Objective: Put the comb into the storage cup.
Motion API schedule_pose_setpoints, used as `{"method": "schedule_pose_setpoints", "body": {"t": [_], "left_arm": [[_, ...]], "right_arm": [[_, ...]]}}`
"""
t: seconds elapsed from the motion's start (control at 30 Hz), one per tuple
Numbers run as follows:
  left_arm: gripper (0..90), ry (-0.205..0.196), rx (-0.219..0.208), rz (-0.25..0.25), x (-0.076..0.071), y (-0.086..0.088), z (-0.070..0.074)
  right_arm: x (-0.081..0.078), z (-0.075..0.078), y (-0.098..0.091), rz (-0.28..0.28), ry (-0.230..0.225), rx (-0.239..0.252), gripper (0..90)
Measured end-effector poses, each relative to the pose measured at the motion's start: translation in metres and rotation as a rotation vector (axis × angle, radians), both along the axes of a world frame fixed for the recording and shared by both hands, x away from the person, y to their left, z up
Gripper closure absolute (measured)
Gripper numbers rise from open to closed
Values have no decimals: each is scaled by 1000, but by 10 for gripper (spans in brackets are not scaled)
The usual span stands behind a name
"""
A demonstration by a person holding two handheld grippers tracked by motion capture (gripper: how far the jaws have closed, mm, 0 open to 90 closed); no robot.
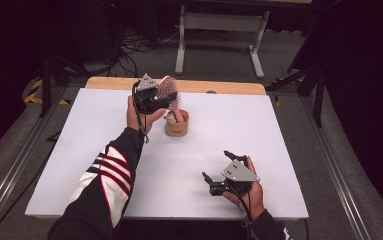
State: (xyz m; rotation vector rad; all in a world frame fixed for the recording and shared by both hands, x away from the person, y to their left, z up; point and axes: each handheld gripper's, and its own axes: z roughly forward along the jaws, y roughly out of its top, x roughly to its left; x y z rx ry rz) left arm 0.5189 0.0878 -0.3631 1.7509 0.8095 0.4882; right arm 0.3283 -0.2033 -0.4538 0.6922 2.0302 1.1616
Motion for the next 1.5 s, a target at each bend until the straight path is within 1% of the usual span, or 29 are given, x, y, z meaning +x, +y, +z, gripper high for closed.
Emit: {"method": "schedule_pose_setpoints", "body": {"t": [0.17, 0.23, 0.33, 0.37, 0.4, 0.43, 0.5, 0.57, 0.63, 0.7, 0.8, 0.97, 1.13, 1.2, 1.27, 1.37, 1.4, 1.5], "left_arm": [[574, 0, -10, 32, 3, 7, -2], [570, 6, -13, 35, 4, 8, -2], [559, 12, -19, 55, 7, 12, -4], [554, 15, -12, 71, 8, 15, -5], [551, 15, -16, 74, 9, 16, -6], [551, 26, -24, 74, 10, 18, -6], [543, 24, -18, 88, 10, 20, -7], [542, 36, -30, 85, 11, 22, -8], [541, 35, -29, 93, 11, 23, -8], [540, 39, -33, 91, 11, 24, -9], [531, 43, -38, 98, 10, 26, -11], [525, 52, -41, 86, 12, 32, -13], [508, 62, -44, 89, 11, 36, -16], [505, 60, -46, 87, 11, 37, -17], [504, 63, -47, 84, 10, 39, -18], [481, 54, -29, 90, 10, 40, -18], [474, 61, -35, 87, 10, 40, -18], [457, 59, -35, 87, 9, 41, -19]], "right_arm": [[0, 0, 0, 1, 2, -2, 49], [0, 0, 0, 3, 3, 0, 49], [1, -1, 1, 11, 8, -6, 49], [1, -1, 2, 12, 7, -8, 49], [1, -1, 2, 13, 7, -9, 49], [0, -1, 2, 15, 7, -9, 49], [0, -1, 1, 17, 7, -8, 49], [1, -1, 1, 17, 9, -7, 49], [1, -1, 1, 16, 9, -8, 49], [1, -1, 1, 17, 9, -9, 49], [1, -1, 1, 5, -5, -31, 49], [1, 0, -1, -1, -2, -22, 49], [2, 0, 0, -6, -1, -29, 49], [2, 0, -1, -8, -1, -31, 49], [2, 0, -1, -11, -3, -31, 49], [2, -1, -1, -13, 0, -32, 49], [2, -1, -1, -13, 0, -32, 49], [2, -1, -1, -12, 2, -37, 49]]}}
